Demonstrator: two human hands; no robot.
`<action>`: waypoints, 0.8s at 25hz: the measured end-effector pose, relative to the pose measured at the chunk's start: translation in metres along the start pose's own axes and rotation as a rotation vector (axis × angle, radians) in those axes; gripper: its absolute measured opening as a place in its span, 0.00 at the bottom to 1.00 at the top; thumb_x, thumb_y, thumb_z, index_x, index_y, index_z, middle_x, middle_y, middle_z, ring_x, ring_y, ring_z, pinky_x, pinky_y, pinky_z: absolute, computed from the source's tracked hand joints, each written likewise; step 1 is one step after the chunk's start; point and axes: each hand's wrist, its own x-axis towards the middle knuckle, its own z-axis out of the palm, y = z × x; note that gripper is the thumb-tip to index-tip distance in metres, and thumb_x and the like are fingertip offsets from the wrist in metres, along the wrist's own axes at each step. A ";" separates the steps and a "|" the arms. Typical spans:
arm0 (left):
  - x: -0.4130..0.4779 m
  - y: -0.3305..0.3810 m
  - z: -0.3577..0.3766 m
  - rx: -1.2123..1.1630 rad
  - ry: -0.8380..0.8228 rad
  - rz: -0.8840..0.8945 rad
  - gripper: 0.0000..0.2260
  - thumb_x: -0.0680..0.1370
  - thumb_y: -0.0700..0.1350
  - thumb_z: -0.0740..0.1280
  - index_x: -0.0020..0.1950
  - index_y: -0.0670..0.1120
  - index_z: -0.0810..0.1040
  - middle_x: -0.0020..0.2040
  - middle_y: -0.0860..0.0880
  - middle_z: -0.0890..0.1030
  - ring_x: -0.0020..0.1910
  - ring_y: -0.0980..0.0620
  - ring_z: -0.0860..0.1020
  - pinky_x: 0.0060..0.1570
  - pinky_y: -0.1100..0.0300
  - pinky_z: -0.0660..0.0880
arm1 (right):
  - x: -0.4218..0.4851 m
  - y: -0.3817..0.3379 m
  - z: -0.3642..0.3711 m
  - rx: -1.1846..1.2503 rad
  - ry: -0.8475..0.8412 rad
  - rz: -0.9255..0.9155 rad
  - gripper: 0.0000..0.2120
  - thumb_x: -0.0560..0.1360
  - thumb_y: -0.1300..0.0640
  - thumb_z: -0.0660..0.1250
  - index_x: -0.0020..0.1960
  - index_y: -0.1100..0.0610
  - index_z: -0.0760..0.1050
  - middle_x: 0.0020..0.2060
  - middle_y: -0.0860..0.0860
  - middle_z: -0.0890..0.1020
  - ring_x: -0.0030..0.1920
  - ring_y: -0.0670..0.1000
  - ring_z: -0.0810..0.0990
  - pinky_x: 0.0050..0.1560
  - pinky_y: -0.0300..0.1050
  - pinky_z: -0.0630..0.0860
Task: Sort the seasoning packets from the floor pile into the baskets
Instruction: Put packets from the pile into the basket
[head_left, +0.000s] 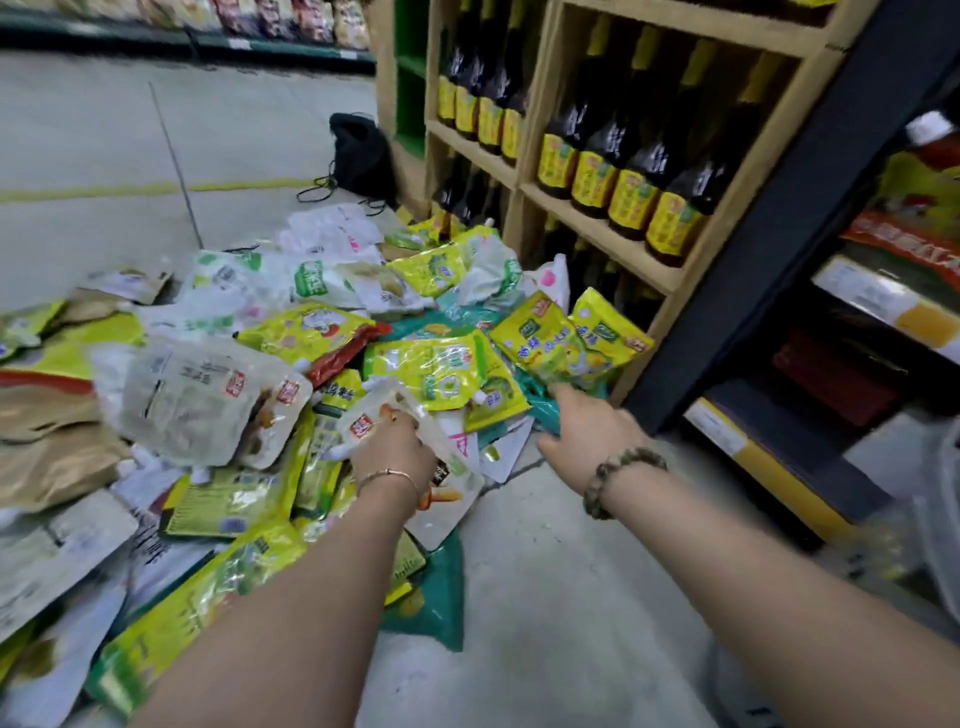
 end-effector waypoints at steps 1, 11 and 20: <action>0.001 -0.008 0.007 -0.024 -0.009 -0.038 0.11 0.75 0.43 0.61 0.56 0.45 0.75 0.55 0.43 0.79 0.51 0.40 0.78 0.45 0.52 0.76 | 0.006 -0.010 0.018 0.018 -0.063 0.012 0.21 0.74 0.50 0.60 0.66 0.54 0.64 0.57 0.56 0.78 0.56 0.58 0.76 0.52 0.50 0.70; 0.008 -0.052 0.044 -0.240 -0.073 -0.233 0.16 0.75 0.46 0.65 0.61 0.46 0.70 0.59 0.43 0.77 0.56 0.41 0.76 0.53 0.49 0.75 | 0.039 -0.039 0.113 0.058 -0.322 -0.010 0.24 0.73 0.47 0.61 0.67 0.52 0.63 0.57 0.55 0.78 0.55 0.58 0.77 0.50 0.49 0.73; 0.036 -0.111 0.006 -0.117 -0.263 -0.166 0.13 0.70 0.54 0.72 0.48 0.55 0.70 0.45 0.51 0.76 0.41 0.49 0.74 0.42 0.58 0.72 | 0.098 -0.074 0.179 0.325 -0.461 0.053 0.44 0.67 0.41 0.72 0.74 0.56 0.55 0.69 0.56 0.67 0.66 0.58 0.69 0.62 0.52 0.70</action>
